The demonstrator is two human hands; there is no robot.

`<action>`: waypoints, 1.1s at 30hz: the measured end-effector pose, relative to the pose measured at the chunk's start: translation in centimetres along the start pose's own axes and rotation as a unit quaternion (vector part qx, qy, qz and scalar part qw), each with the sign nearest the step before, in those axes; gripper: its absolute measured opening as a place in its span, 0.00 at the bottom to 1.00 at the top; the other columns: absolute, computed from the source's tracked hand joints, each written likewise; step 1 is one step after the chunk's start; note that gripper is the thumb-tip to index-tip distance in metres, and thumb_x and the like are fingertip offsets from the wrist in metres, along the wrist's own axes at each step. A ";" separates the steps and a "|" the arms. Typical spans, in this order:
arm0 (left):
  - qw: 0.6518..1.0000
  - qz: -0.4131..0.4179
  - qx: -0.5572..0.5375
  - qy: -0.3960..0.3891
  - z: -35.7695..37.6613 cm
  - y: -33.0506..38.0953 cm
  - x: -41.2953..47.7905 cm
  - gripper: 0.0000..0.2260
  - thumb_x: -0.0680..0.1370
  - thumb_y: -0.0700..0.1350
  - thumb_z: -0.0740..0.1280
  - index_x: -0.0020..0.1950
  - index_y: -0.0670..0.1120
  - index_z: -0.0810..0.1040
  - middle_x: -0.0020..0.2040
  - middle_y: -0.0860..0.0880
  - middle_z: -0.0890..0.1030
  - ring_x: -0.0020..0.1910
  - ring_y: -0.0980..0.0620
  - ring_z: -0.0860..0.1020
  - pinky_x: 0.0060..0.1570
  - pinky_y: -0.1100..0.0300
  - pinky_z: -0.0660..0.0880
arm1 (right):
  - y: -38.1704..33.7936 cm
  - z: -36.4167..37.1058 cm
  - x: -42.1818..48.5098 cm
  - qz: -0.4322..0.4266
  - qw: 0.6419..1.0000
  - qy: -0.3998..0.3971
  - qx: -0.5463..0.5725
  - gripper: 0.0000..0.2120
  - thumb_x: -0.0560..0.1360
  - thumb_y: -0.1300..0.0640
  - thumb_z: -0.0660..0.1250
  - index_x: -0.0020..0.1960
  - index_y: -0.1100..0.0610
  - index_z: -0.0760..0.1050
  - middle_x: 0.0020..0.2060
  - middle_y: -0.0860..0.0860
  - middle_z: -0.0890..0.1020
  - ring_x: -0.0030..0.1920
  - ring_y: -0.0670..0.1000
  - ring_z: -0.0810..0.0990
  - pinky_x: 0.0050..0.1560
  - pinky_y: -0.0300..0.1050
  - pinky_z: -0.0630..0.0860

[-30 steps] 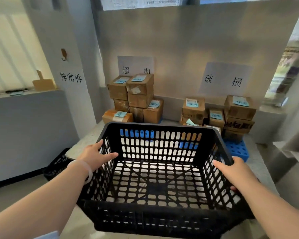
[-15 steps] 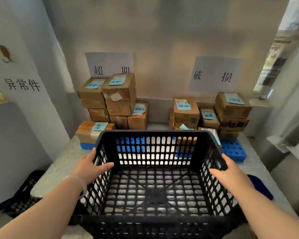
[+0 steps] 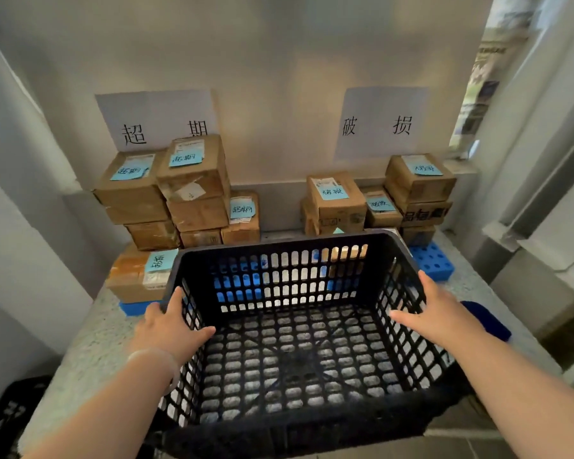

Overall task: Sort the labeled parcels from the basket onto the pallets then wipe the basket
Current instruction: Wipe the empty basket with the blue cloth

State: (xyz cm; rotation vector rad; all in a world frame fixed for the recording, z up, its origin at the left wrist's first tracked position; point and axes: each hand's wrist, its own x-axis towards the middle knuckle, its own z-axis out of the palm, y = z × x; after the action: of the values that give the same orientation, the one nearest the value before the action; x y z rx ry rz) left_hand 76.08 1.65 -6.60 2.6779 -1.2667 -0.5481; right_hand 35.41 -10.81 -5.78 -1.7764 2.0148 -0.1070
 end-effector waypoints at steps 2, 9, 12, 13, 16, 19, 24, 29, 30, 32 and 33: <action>0.995 0.004 0.093 0.017 0.4 0.4 -0.3 0.47 0.71 0.71 0.63 0.79 0.58 0.37 0.78 0.41 0.50 0.76 0.39 0.56 0.70 0.41 0.64 | 0.2 0.0 0.3 -0.001 1.000 -0.009 0.003 0.53 0.67 0.30 0.69 0.79 0.43 0.41 0.77 0.53 0.61 0.71 0.56 0.68 0.66 0.58 0.72; 0.984 0.122 0.126 0.029 1.7 8.5 -1.2 0.41 0.75 0.69 0.59 0.79 0.59 0.38 0.80 0.47 0.42 0.79 0.44 0.47 0.75 0.43 0.52 | 1.8 -1.4 1.8 -0.039 0.997 -0.003 0.069 0.35 0.78 0.36 0.60 0.79 0.43 0.50 0.77 0.50 0.62 0.74 0.53 0.64 0.69 0.54 0.66; 0.974 0.192 0.112 0.032 3.5 14.1 -1.9 0.39 0.76 0.69 0.58 0.79 0.60 0.41 0.81 0.49 0.47 0.78 0.46 0.51 0.75 0.47 0.56 | 4.1 -1.8 3.8 -0.007 0.985 0.016 0.173 0.27 0.82 0.40 0.54 0.79 0.45 0.56 0.77 0.51 0.62 0.75 0.54 0.63 0.72 0.53 0.62; 0.971 0.212 0.107 0.027 4.2 15.8 -2.1 0.39 0.76 0.69 0.58 0.79 0.60 0.41 0.80 0.50 0.48 0.78 0.47 0.52 0.74 0.48 0.57 | 5.2 -1.8 4.6 0.002 0.983 0.021 0.185 0.27 0.82 0.40 0.53 0.79 0.45 0.57 0.77 0.51 0.63 0.75 0.53 0.63 0.72 0.53 0.62; 0.964 0.253 0.086 0.000 6.5 20.2 -2.4 0.37 0.77 0.68 0.57 0.79 0.61 0.41 0.80 0.52 0.49 0.78 0.48 0.52 0.75 0.49 0.58 | 9.1 -1.1 7.1 0.028 0.990 0.001 0.142 0.29 0.81 0.41 0.58 0.79 0.48 0.57 0.76 0.52 0.65 0.72 0.54 0.67 0.70 0.52 0.67; 0.967 0.251 0.036 -0.041 8.7 23.1 -2.5 0.36 0.77 0.67 0.58 0.79 0.61 0.42 0.80 0.53 0.51 0.78 0.49 0.52 0.75 0.50 0.57 | 13.2 0.1 10.0 0.048 0.997 -0.041 0.050 0.36 0.78 0.39 0.61 0.80 0.47 0.51 0.77 0.55 0.61 0.73 0.57 0.65 0.70 0.52 0.67; 0.974 0.213 0.012 -0.071 11.3 25.1 -2.7 0.36 0.77 0.66 0.59 0.79 0.61 0.44 0.80 0.54 0.53 0.78 0.51 0.54 0.75 0.50 0.57 | 17.5 2.7 14.3 0.049 0.990 -0.121 -0.060 0.40 0.77 0.35 0.60 0.80 0.47 0.44 0.79 0.56 0.49 0.78 0.59 0.54 0.74 0.51 0.57; 0.982 0.180 0.019 -0.051 13.1 26.1 -2.4 0.36 0.77 0.65 0.60 0.80 0.58 0.49 0.79 0.53 0.56 0.77 0.52 0.56 0.75 0.54 0.57 | 19.6 5.2 17.5 0.043 0.980 -0.170 -0.098 0.42 0.76 0.34 0.60 0.80 0.44 0.41 0.80 0.54 0.42 0.78 0.61 0.46 0.76 0.58 0.53; 0.983 0.175 0.021 -0.051 13.5 26.2 -2.3 0.36 0.77 0.65 0.60 0.80 0.57 0.49 0.79 0.53 0.56 0.77 0.52 0.56 0.75 0.54 0.57 | 20.0 5.6 18.0 0.045 0.977 -0.179 -0.104 0.42 0.76 0.33 0.60 0.80 0.43 0.40 0.80 0.53 0.41 0.78 0.61 0.45 0.76 0.59 0.53; 0.984 0.165 0.028 -0.059 14.3 26.2 -2.3 0.35 0.77 0.65 0.60 0.79 0.58 0.49 0.79 0.53 0.56 0.77 0.52 0.56 0.75 0.54 0.57 | 20.7 6.2 18.7 0.044 0.973 -0.189 -0.124 0.42 0.76 0.33 0.60 0.79 0.42 0.38 0.79 0.51 0.38 0.78 0.61 0.42 0.76 0.61 0.53; 0.984 0.164 0.033 -0.062 14.6 26.2 -2.3 0.35 0.77 0.65 0.60 0.79 0.58 0.48 0.79 0.53 0.56 0.77 0.52 0.56 0.75 0.55 0.57 | 21.1 6.6 19.0 0.039 0.972 -0.184 -0.143 0.41 0.77 0.34 0.59 0.79 0.41 0.37 0.79 0.51 0.36 0.78 0.61 0.41 0.75 0.62 0.53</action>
State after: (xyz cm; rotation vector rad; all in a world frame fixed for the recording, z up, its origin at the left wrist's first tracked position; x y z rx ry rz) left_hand 50.36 -12.77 -12.52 2.4397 -1.7433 -0.6428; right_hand 17.11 -23.91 -24.25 -1.7221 1.8914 0.5241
